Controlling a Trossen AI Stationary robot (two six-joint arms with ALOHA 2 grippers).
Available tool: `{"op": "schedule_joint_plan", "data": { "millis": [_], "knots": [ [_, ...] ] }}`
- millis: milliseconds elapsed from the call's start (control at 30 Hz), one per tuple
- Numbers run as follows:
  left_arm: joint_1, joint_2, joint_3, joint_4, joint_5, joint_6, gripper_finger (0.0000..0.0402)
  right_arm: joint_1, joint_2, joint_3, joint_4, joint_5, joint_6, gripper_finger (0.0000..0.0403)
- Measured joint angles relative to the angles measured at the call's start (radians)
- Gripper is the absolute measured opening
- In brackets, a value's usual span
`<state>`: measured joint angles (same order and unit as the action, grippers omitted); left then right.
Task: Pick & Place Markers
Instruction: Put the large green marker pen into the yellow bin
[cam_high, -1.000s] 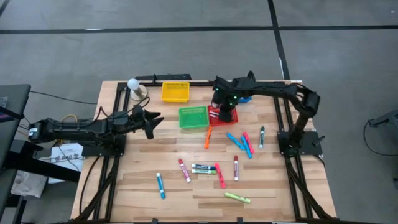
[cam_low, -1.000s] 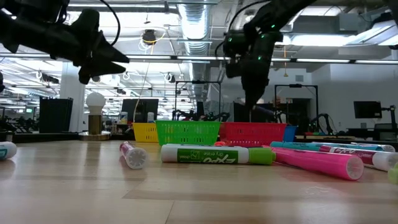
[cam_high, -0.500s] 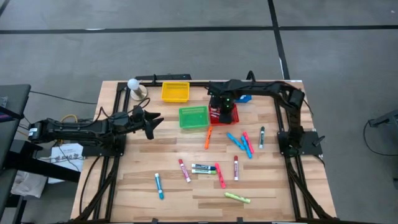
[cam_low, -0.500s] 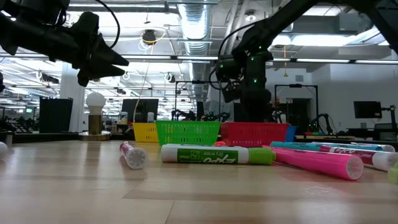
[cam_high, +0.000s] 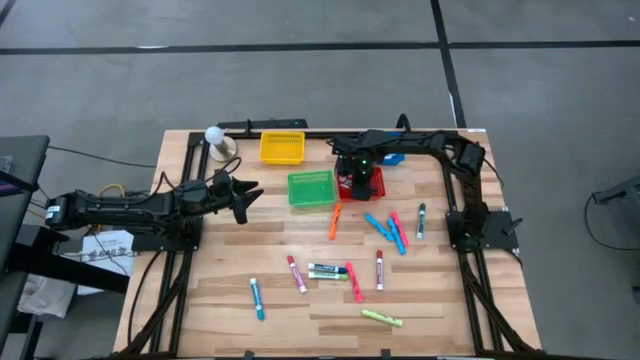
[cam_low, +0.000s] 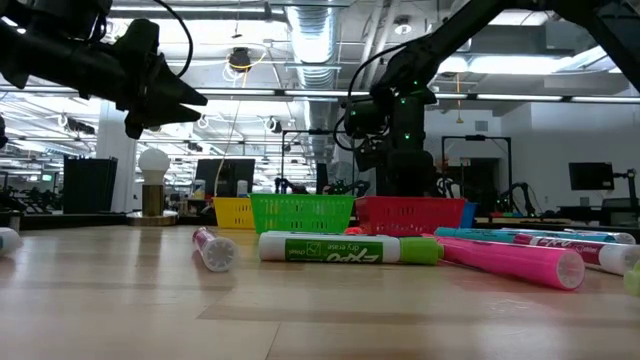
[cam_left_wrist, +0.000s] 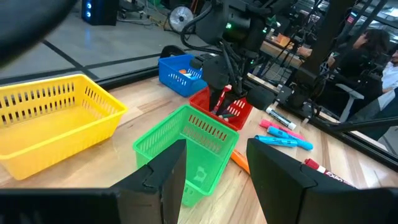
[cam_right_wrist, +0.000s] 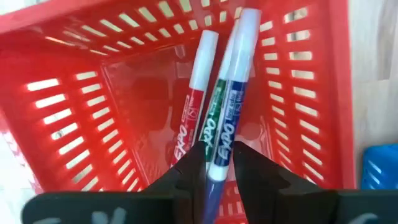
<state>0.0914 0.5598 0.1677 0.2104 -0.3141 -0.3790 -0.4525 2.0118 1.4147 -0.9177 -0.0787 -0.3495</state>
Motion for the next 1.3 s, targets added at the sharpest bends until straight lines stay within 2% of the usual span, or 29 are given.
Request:
{"op": "schedule_joint_plan", "data": {
  "millis": [167, 400, 567, 800, 967, 1100, 1300],
  "knots": [
    [0.0, 0.0, 0.0, 0.0, 0.0, 0.0, 0.0167, 0.006, 0.0, 0.012, -0.027, 0.002, 0.001, 0.0083],
    [0.0, 0.0, 0.0, 0.0, 0.0, 0.0, 0.0167, 0.034, -0.029, 0.147, -0.236, 0.002, 0.014, 0.0068],
    [0.0, 0.0, 0.0, 0.0, 0.0, 0.0, 0.0167, 0.087, -0.167, 0.174, -0.33, -0.004, 0.114, 0.0052],
    [0.0, 0.0, 0.0, 0.0, 0.004, 0.0, 0.0167, 0.163, -0.39, 0.158, -0.5, -0.037, 0.394, 0.0044],
    [0.0, 0.0, 0.0, 0.0, 0.004, 0.0, 0.0167, 0.196, -0.546, 0.043, -0.497, -0.039, 0.609, 0.0052],
    [0.0, 0.0, 0.0, 0.0, 0.004, 0.0, 0.0167, 0.195, -0.666, -0.132, -0.483, -0.037, 0.756, 0.0063],
    [0.0, 0.0, 0.0, 0.0, 0.004, 0.0, 0.0167, 0.195, -0.814, -0.409, -0.319, -0.086, 0.932, 0.0093]
  ]
}}
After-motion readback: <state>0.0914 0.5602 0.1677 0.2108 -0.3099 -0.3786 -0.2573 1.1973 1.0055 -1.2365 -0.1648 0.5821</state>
